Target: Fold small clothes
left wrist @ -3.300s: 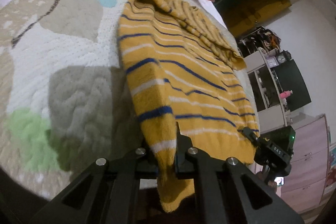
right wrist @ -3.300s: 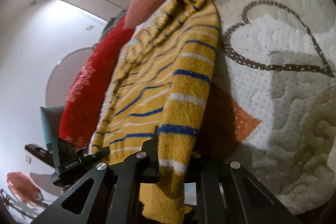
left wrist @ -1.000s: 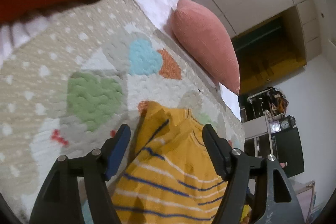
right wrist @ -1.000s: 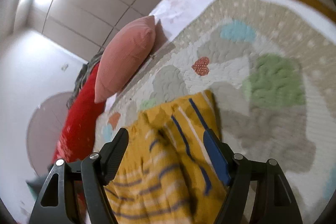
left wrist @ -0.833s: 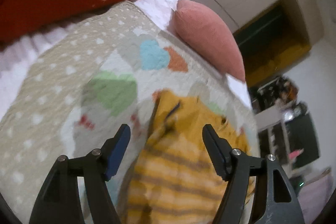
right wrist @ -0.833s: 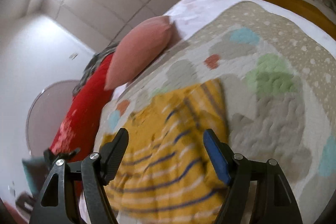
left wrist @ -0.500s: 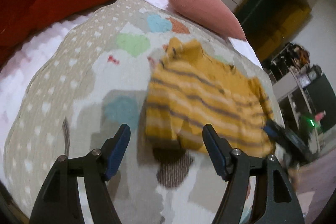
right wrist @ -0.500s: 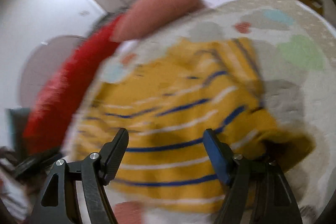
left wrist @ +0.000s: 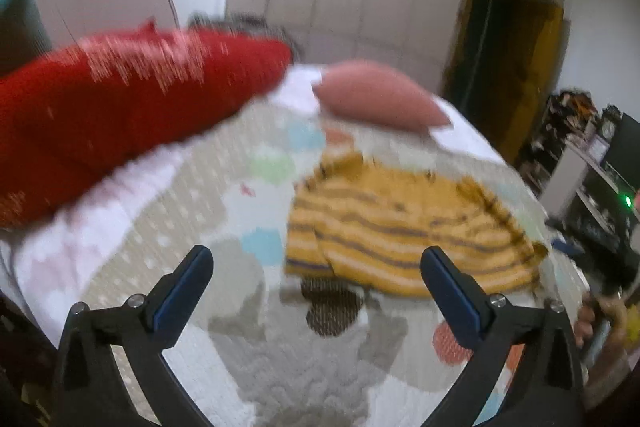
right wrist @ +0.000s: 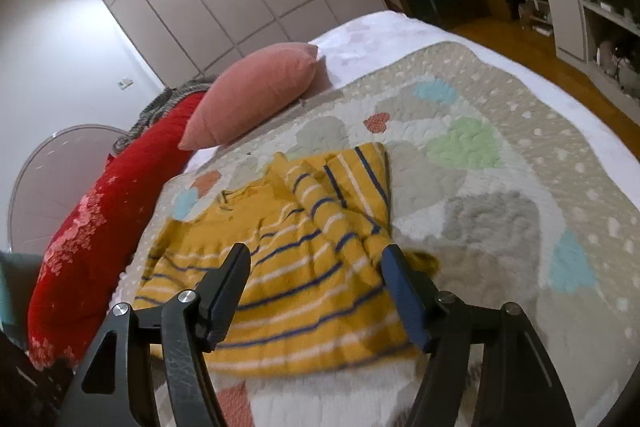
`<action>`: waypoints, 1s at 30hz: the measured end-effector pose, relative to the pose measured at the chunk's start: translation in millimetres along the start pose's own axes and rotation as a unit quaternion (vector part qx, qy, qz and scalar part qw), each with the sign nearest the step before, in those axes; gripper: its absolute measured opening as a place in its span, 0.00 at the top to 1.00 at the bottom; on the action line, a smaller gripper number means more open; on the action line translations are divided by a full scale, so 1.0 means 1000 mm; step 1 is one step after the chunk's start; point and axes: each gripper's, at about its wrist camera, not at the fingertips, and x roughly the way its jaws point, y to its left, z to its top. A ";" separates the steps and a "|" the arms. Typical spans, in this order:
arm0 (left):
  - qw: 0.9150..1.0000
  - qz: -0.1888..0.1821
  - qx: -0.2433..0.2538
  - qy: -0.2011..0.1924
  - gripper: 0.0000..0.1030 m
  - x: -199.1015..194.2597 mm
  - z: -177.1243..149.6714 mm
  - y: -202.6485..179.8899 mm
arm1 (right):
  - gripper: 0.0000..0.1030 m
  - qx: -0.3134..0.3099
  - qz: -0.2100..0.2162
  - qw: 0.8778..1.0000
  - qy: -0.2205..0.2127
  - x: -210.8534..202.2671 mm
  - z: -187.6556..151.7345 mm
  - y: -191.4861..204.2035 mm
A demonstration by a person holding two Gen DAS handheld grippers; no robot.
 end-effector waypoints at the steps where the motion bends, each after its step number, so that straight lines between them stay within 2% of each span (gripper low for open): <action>1: 1.000 -0.003 0.000 -0.008 0.00 -0.006 0.001 -0.002 | 0.29 -0.004 0.000 1.000 -0.001 -0.007 -0.004 0.001; 4: 1.000 -0.020 -0.005 0.004 0.00 -0.015 0.003 -0.008 | 0.28 -0.020 -0.006 1.000 -0.002 -0.024 -0.022 0.007; 7: 0.999 -0.018 0.000 0.027 0.00 -0.014 0.000 -0.015 | 0.28 -0.032 -0.016 0.999 -0.004 -0.035 -0.040 0.011; 14: 0.997 -0.048 0.036 0.052 0.00 -0.026 -0.015 -0.042 | 0.27 -0.014 -0.016 1.000 0.001 -0.051 -0.069 0.002; 21: 0.995 -0.059 0.049 0.061 0.00 -0.030 -0.022 -0.054 | 0.27 0.010 -0.020 1.000 0.007 -0.057 -0.083 -0.011; 30: 0.993 -0.062 0.047 0.085 0.00 -0.021 -0.029 -0.055 | 0.27 0.006 -0.025 1.000 0.016 -0.054 -0.091 -0.010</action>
